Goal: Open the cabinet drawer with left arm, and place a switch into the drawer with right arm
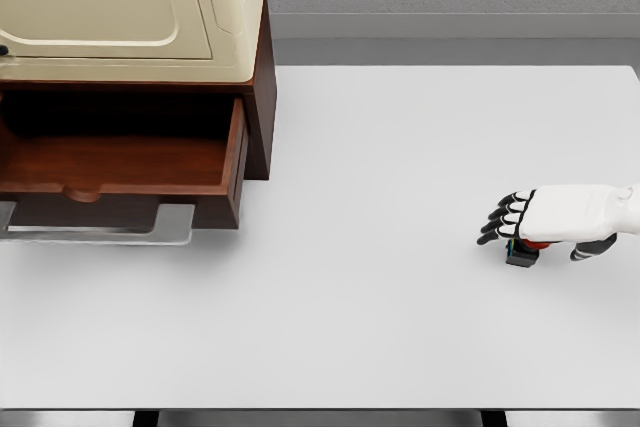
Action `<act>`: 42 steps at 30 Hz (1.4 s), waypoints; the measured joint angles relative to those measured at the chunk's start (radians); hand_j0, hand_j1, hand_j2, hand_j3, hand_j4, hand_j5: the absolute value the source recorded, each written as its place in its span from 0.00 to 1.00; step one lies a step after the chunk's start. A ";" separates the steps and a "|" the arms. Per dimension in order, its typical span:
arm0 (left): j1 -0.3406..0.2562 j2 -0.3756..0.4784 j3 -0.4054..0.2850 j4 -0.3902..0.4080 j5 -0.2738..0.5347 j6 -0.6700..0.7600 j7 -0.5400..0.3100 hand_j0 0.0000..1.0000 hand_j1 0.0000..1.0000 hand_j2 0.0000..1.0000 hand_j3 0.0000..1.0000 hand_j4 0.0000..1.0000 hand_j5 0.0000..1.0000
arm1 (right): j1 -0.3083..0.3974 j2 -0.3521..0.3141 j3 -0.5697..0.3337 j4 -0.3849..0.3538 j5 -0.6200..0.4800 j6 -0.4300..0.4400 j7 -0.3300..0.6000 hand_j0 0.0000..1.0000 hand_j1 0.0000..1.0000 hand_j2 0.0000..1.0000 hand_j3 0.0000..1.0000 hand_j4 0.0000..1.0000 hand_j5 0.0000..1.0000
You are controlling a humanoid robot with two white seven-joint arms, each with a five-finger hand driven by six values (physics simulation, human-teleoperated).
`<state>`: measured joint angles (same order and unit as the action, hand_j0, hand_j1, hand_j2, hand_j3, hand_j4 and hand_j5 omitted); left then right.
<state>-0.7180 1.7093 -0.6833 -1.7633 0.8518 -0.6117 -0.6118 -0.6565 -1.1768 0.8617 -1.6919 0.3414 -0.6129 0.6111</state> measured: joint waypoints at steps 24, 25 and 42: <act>0.000 -0.020 0.012 -0.001 -0.212 -0.002 0.000 1.00 1.00 1.00 1.00 1.00 1.00 | 0.012 -0.001 -0.011 0.007 0.000 0.000 0.000 0.80 0.80 0.80 0.80 0.80 0.80; 0.000 -0.024 0.012 -0.001 -0.239 -0.002 0.000 1.00 1.00 1.00 1.00 1.00 1.00 | 0.012 -0.001 -0.012 0.008 0.000 0.000 0.000 0.80 0.80 0.80 0.80 0.80 0.80; 0.020 -0.082 0.011 -0.001 -0.351 -0.002 0.001 1.00 1.00 1.00 1.00 1.00 1.00 | 0.025 0.010 -0.024 0.024 0.000 0.000 0.000 0.78 0.78 0.78 0.78 0.78 0.78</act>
<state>-0.6981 1.6277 -0.6720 -1.7641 0.5011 -0.6141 -0.6113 -0.6320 -1.1664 0.8381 -1.6682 0.3418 -0.6130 0.6111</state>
